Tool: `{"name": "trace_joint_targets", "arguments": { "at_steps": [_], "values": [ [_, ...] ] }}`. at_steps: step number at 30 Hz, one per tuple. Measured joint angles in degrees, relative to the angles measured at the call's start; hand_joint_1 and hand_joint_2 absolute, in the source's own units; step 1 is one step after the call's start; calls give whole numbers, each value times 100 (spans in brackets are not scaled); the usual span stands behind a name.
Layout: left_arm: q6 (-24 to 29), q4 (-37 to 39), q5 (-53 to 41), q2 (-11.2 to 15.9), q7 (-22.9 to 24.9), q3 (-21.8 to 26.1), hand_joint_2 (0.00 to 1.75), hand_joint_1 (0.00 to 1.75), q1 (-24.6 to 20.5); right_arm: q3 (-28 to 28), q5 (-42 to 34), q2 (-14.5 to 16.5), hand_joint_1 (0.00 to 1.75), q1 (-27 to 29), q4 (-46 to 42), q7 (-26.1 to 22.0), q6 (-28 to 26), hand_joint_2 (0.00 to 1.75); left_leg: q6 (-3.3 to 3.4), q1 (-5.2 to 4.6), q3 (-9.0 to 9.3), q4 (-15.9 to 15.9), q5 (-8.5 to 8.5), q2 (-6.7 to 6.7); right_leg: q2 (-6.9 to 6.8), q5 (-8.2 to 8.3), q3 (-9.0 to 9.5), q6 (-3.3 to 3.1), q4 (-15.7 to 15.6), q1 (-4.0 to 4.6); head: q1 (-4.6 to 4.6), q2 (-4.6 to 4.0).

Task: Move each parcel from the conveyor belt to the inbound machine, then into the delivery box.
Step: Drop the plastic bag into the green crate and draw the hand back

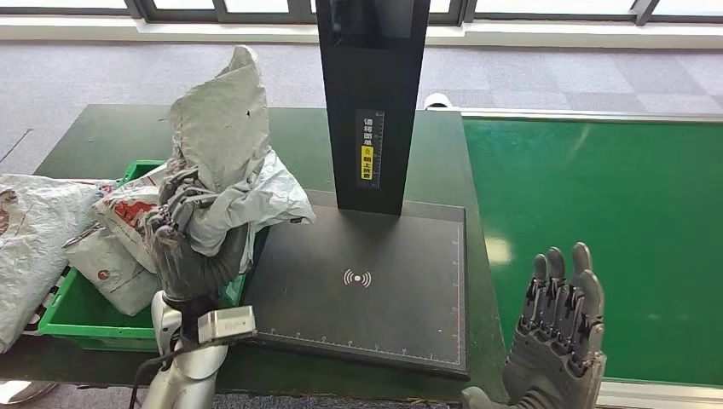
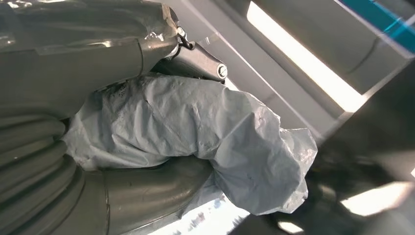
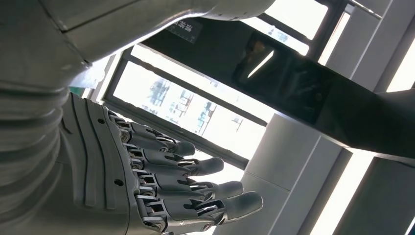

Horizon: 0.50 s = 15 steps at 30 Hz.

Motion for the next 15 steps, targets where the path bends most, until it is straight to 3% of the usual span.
{"name": "trace_joint_targets", "arguments": {
  "at_steps": [3, 7, 15],
  "values": [
    [-19, 558, -553, 125, 633, 499, 175, 175, -648, 0, -32, 0, 0, -10, 0, 0, 1, 175, -6, 1, 0, 0, 9, 0, 1, 5, -1, -4, 3, 1, 0, 0],
    [-46, 1457, -1014, 330, 1043, 1031, 175, 175, -1365, 0, -77, 0, 0, -13, 0, -2, 28, 175, -9, 2, 0, 0, 12, 0, 4, 10, -3, -9, 7, 1, 0, 0],
    [-9, 2310, -1160, 495, 1165, 1383, 175, 175, -1765, 0, -99, 0, 0, -15, 0, -2, 57, 175, -9, 1, -7, 0, 10, 1, 5, 10, -9, -9, 6, 0, 0, 0]
  ]
}}
